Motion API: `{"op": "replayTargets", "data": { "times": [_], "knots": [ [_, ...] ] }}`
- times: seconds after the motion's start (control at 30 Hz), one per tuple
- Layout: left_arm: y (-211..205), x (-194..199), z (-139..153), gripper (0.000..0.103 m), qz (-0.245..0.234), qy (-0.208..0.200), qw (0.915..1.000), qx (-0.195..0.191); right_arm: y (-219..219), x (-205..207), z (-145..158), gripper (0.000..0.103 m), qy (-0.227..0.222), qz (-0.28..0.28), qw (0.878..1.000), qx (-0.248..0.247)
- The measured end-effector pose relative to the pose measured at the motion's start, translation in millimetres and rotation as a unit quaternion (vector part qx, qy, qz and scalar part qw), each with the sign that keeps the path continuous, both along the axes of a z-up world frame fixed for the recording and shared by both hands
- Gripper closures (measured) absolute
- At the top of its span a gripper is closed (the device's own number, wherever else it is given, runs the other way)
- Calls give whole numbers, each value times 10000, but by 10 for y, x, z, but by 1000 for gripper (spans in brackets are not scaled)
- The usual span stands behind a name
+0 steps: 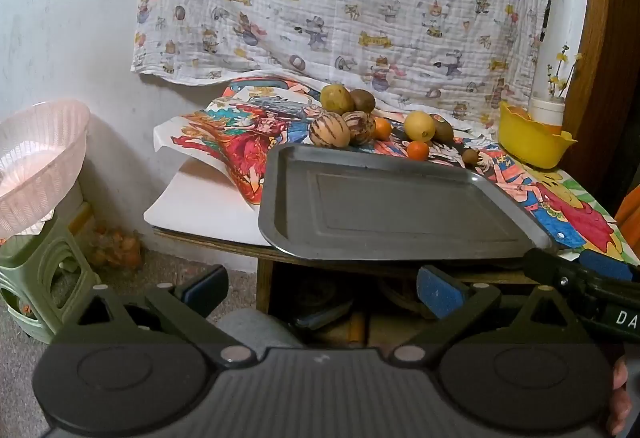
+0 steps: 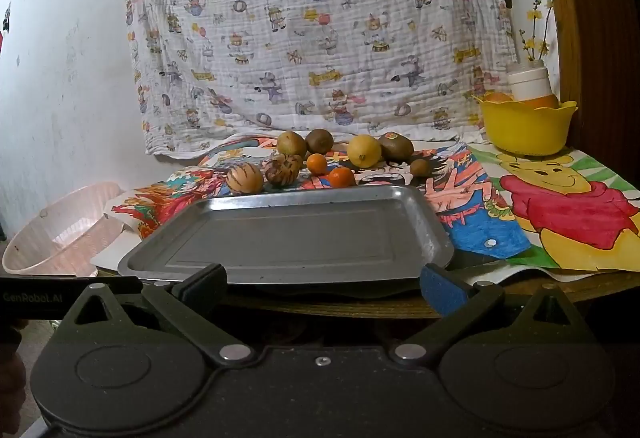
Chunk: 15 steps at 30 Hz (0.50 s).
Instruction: Organize fruits
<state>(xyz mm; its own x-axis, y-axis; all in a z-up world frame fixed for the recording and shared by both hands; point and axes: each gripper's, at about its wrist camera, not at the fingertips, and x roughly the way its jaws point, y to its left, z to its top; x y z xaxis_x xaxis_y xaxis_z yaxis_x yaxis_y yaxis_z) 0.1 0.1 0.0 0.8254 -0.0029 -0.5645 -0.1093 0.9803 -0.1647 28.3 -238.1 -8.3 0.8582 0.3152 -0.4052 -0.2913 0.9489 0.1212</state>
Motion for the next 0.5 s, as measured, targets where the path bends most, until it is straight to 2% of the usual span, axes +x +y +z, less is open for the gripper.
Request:
{"op": "replayTargets", "data": {
  "times": [0.5],
  "knots": [
    [-3, -8, 2, 1, 4, -5, 10000, 11, 13, 0, -7, 0, -5, -1, 10000, -5]
  ]
}}
